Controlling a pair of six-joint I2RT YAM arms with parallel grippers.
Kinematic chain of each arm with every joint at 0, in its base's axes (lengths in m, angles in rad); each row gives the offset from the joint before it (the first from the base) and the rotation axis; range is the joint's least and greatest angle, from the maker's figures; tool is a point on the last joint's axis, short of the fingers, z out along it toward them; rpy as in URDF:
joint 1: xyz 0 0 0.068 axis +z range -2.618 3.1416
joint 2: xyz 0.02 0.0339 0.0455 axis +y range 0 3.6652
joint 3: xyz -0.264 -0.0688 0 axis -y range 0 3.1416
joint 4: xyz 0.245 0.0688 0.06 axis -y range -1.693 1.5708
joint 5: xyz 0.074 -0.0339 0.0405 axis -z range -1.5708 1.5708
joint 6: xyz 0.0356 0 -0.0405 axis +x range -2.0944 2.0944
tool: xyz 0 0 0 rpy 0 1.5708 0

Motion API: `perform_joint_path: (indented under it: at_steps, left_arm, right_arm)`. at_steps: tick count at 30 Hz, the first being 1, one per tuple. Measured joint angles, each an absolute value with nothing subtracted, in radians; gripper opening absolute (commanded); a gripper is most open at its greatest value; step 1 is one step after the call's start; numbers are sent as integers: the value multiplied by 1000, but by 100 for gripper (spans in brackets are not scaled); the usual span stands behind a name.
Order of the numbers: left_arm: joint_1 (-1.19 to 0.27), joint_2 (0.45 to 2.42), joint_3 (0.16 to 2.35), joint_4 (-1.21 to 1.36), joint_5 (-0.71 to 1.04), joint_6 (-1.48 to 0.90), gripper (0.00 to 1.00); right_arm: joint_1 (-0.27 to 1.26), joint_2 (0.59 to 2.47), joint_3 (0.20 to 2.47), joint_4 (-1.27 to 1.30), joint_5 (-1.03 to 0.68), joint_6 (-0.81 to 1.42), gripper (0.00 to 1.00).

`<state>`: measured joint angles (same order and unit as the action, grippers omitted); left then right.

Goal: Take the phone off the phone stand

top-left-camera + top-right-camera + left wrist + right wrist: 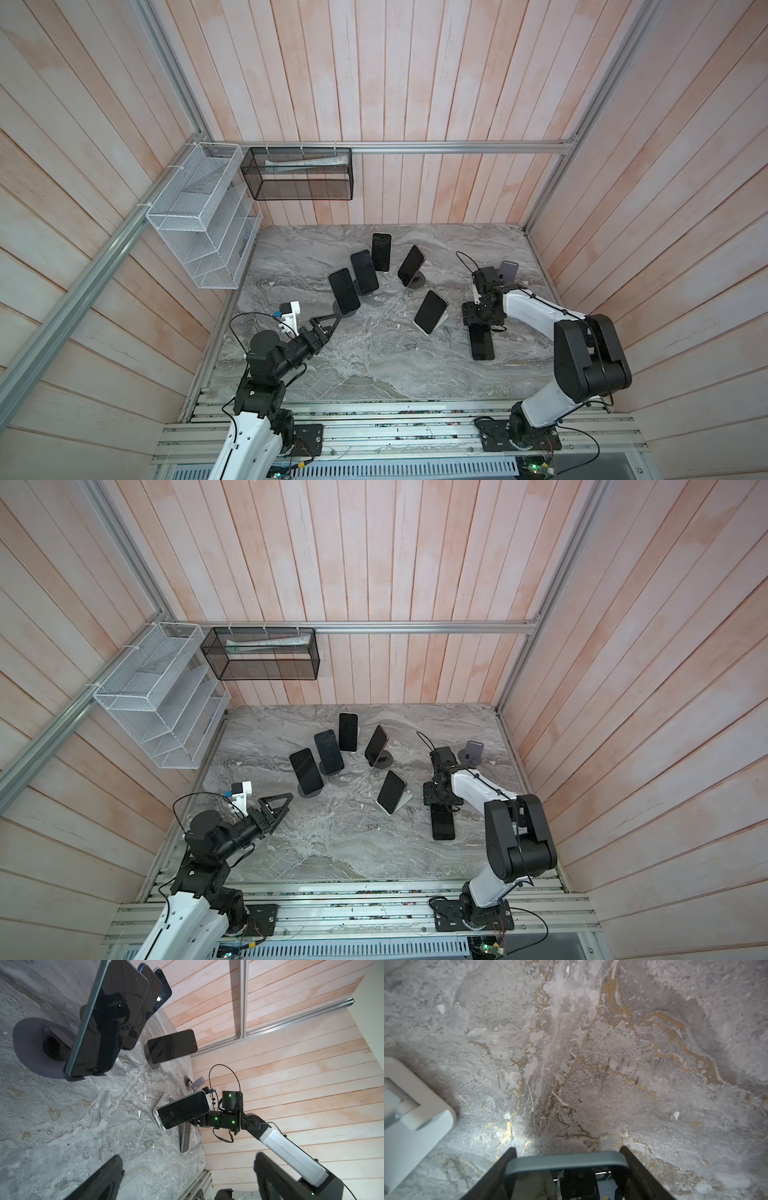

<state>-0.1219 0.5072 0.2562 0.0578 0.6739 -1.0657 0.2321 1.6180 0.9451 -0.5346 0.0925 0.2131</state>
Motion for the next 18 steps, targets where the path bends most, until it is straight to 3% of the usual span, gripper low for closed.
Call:
perform_joint_path:
  at_steps: [18]
  left_arm:
    - [-152, 535, 218, 139, 669, -1051, 100]
  right_arm:
    - [238, 1658, 927, -463, 97, 216, 74]
